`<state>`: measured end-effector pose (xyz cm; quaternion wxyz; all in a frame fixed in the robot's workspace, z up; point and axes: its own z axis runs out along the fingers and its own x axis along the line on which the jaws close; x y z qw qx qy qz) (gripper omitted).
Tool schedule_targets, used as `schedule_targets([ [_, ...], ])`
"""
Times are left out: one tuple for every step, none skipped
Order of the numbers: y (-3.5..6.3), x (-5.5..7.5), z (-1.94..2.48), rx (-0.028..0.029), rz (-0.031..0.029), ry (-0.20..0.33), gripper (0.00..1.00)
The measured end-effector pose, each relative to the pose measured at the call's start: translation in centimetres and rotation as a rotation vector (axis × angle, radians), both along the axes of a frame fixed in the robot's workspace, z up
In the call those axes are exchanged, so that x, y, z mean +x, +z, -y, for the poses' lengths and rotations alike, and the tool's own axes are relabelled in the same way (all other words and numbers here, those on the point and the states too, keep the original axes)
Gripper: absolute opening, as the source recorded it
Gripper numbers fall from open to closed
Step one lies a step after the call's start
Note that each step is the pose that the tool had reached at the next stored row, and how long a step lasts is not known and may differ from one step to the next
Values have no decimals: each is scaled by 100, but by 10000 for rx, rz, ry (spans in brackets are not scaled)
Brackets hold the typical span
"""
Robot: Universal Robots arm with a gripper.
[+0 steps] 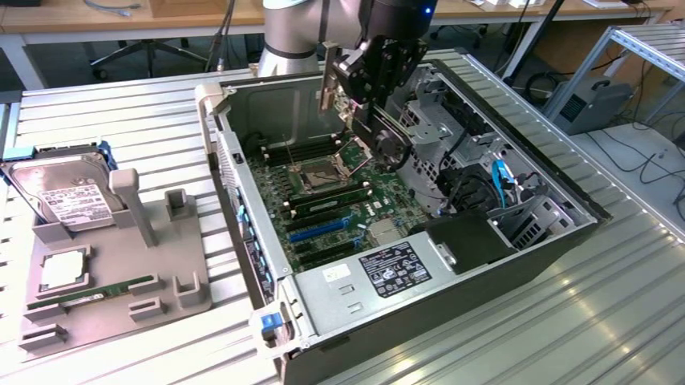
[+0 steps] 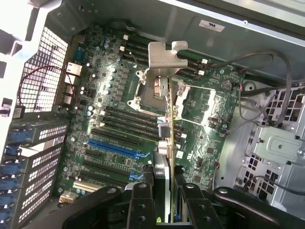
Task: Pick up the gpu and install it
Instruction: 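Insert the gpu into the slot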
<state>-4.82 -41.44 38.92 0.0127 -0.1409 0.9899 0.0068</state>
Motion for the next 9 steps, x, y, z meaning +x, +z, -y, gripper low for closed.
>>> schedule_targets([
  [0,0,0,0,0,29,27],
  [0,0,0,1,0,59,27],
  [0,0,0,0,0,88,27],
  [0,0,0,0,0,125,27],
  [0,0,0,0,0,154,27],
  [0,0,0,0,0,197,27],
  [-1,0,0,0,0,230,27],
  [-1,0,0,0,0,266,27],
  [-1,0,0,1,0,297,27],
])
